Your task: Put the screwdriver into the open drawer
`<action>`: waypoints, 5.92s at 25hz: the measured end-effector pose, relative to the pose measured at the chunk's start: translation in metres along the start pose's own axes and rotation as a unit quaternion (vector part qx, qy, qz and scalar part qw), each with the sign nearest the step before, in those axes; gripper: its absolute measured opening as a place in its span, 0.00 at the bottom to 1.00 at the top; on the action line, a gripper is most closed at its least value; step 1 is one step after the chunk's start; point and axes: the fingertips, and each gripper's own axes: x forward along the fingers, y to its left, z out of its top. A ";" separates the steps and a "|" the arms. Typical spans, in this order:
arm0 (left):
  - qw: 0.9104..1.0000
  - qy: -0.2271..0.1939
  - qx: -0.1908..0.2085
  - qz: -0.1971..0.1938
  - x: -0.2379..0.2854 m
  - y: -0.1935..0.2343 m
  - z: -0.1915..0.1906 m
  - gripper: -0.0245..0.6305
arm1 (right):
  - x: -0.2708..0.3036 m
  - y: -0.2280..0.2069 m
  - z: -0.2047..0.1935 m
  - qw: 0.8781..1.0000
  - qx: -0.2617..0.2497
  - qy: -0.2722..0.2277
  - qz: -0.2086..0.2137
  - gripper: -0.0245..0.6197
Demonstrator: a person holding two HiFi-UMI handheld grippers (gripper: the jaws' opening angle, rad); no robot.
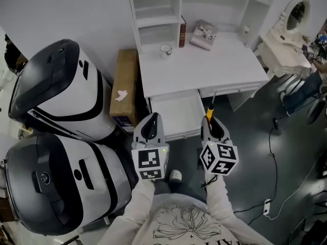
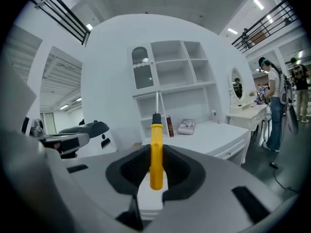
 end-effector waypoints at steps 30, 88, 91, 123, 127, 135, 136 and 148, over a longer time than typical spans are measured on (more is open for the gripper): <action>0.996 0.089 -0.027 -0.009 0.171 0.056 -0.055 0.05 | 0.183 -0.010 -0.028 0.994 -0.029 0.097 0.037 0.15; 0.969 0.235 -0.080 -0.006 0.251 0.120 -0.222 0.05 | 0.312 -0.025 -0.369 0.803 -0.210 0.535 0.159 0.15; 0.968 0.239 -0.079 -0.007 0.250 0.120 -0.226 0.05 | 0.316 -0.034 -0.383 0.795 -0.219 0.547 0.146 0.15; 0.973 0.217 -0.077 0.003 0.242 0.137 -0.203 0.05 | 0.330 -0.036 -0.331 0.853 -0.188 0.475 0.107 0.18; 0.978 0.195 -0.074 0.002 0.242 0.131 -0.177 0.05 | 0.323 -0.037 -0.275 0.896 -0.137 0.415 0.084 0.12; 0.987 0.146 -0.068 -0.003 0.230 0.110 -0.116 0.05 | 0.286 -0.035 -0.153 0.954 -0.094 0.281 0.046 0.07; 0.988 0.140 -0.067 -0.004 0.227 0.107 -0.109 0.05 | 0.281 -0.034 -0.138 0.959 -0.091 0.264 0.043 0.07; 0.997 0.062 -0.049 0.003 0.194 0.086 -0.032 0.05 | 0.233 -0.011 -0.012 0.990 -0.079 0.110 0.028 0.06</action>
